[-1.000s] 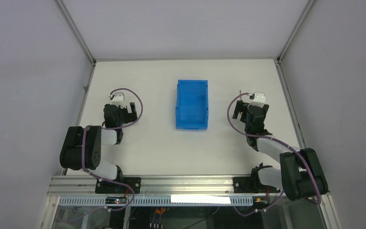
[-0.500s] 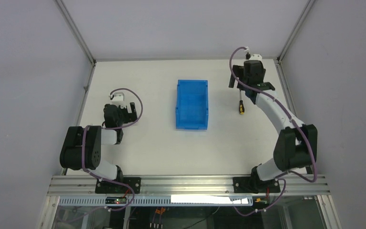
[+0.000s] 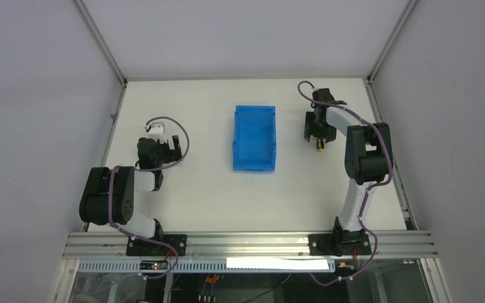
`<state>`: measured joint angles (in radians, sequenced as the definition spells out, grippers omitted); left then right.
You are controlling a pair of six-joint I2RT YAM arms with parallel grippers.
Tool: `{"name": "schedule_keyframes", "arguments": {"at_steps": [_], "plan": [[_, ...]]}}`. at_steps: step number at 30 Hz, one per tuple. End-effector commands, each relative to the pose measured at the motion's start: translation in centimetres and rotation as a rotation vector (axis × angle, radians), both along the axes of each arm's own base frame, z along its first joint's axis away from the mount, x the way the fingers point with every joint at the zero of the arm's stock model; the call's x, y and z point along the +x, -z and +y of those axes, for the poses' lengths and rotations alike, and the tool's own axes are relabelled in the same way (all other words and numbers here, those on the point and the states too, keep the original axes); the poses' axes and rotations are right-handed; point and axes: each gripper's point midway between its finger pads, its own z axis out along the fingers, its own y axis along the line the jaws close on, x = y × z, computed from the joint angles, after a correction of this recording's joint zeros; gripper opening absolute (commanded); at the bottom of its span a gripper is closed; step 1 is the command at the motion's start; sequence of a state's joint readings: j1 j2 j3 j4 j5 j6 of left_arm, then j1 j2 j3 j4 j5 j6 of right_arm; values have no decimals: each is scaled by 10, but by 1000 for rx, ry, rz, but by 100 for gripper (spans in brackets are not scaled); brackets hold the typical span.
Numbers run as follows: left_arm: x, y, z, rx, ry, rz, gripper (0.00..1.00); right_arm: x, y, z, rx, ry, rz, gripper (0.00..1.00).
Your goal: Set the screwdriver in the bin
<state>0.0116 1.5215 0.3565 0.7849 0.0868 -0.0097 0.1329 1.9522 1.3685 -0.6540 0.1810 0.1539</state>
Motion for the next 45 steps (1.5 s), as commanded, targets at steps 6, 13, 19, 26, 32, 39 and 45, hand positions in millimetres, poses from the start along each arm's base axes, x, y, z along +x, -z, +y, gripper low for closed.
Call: {"name": "schedule_keyframes", "arguments": {"at_steps": [6,13,19,26,32,39,45], "plan": [[10,-20,-4,-1,7,-63,99,7,-4,-2,-11,6,-17,12],[10,-20,-3,-1,6,-64,99,10,-99,19,35,-69,-241,0],[10,-20,-3,-1,5,-62,99,-20,-196,90,219,-259,-478,0],[10,-20,-3,-1,6,-64,99,-66,-211,187,303,-490,-510,0],[10,-20,-3,-1,6,-63,99,-66,-176,226,200,-554,-444,0],[10,-20,-3,-1,6,-63,99,-50,-117,251,125,-551,-363,3],[10,-20,-3,-1,6,-64,99,-34,-81,260,39,-531,-335,8]]}}
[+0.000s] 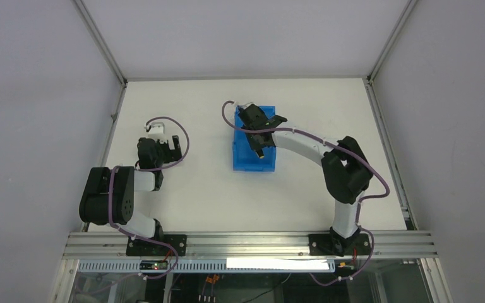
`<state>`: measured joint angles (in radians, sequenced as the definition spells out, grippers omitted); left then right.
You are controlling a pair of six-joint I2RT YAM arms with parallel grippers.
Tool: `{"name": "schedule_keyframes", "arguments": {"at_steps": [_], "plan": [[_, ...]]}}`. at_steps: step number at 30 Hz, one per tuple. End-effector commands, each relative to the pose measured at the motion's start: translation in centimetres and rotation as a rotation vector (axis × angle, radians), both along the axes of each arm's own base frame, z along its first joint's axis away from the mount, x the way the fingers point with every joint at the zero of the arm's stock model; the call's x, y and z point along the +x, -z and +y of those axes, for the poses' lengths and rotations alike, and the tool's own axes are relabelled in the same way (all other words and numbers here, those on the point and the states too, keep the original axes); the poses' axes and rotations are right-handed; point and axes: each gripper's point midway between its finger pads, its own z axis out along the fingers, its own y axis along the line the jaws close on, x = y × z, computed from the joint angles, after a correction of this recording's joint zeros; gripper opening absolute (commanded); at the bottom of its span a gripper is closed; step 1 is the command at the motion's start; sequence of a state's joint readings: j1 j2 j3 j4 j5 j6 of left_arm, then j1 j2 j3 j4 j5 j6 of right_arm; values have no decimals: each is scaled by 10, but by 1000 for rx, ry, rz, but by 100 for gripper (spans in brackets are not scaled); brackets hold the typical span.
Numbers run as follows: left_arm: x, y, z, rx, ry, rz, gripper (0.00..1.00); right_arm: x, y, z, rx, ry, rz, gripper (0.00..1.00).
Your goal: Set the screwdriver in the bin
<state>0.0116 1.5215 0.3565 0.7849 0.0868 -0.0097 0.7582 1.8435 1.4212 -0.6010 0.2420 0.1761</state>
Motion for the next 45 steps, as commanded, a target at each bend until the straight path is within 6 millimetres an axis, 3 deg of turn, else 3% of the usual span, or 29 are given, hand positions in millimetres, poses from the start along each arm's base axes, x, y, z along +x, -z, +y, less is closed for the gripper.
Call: {"name": "schedule_keyframes", "arguments": {"at_steps": [1,5,9,11,14,19,23,28,33,42,45], "plan": [[10,-20,-3,-1,6,-63,99,29,-12,17,18,52,-113,10],[10,-20,-3,-1,6,-64,99,33,5,19,6,80,-106,21],[10,-20,-3,-1,6,-64,99,33,9,21,20,108,-97,52],[10,-20,-3,-1,6,-63,99,33,1,23,41,115,-106,60],[10,-20,-3,-1,6,-64,99,33,-20,30,85,99,-129,61],[10,-20,-3,-1,6,-63,99,25,-75,41,191,63,-182,63],[10,-20,-3,-1,6,-63,99,19,-119,29,233,82,-248,72],[10,-20,-3,-1,6,-64,99,17,-156,-18,161,164,-375,98],[10,-20,-3,-1,7,-64,99,18,-170,-83,149,273,-405,99],[10,-20,-3,-1,7,-64,99,15,-156,-220,133,550,-335,99],[10,-20,-3,-1,6,-63,99,16,-149,-244,142,605,-318,99]]}}
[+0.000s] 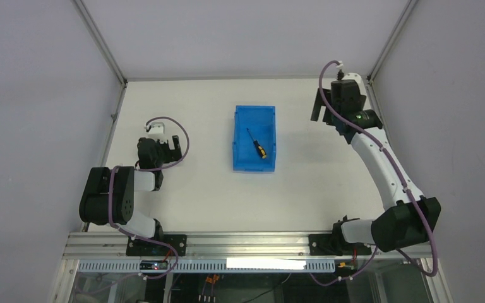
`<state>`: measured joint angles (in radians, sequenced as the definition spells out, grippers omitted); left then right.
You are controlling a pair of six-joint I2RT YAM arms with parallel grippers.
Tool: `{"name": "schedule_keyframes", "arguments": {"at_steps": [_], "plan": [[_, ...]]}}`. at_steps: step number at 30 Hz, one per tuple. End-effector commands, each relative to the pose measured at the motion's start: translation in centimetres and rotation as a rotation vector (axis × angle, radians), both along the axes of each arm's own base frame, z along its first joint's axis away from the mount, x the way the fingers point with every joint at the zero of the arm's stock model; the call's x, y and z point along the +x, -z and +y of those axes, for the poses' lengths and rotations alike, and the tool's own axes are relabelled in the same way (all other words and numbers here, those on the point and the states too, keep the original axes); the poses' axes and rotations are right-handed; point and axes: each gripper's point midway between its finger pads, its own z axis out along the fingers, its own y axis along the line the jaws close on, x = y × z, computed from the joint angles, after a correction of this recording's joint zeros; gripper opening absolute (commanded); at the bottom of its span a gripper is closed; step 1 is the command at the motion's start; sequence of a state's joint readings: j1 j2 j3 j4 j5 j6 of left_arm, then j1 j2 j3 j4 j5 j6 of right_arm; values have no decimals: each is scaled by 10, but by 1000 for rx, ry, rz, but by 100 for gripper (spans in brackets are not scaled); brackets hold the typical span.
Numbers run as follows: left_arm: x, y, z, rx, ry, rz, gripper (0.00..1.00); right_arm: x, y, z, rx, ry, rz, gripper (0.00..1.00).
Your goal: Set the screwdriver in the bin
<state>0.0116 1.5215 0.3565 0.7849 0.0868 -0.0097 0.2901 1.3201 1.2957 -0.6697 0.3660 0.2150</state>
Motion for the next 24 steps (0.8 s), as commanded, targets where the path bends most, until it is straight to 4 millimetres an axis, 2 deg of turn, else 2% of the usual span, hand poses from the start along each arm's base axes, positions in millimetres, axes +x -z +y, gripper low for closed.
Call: {"name": "schedule_keyframes", "arguments": {"at_steps": [1,5,8,16,24], "plan": [[10,-20,-3,-1,5,-64,99,-8,1,-33,51,53,14,99],[10,-20,-3,-1,6,-63,99,-10,11,-61,106,128,33,99],[10,-20,-4,-1,7,-64,99,-10,9,-67,110,142,7,99],[10,-20,-3,-1,6,-65,99,-12,-1,-61,162,142,-46,99],[10,-20,-3,-1,7,-64,99,-19,9,-63,163,164,-39,99]]}}
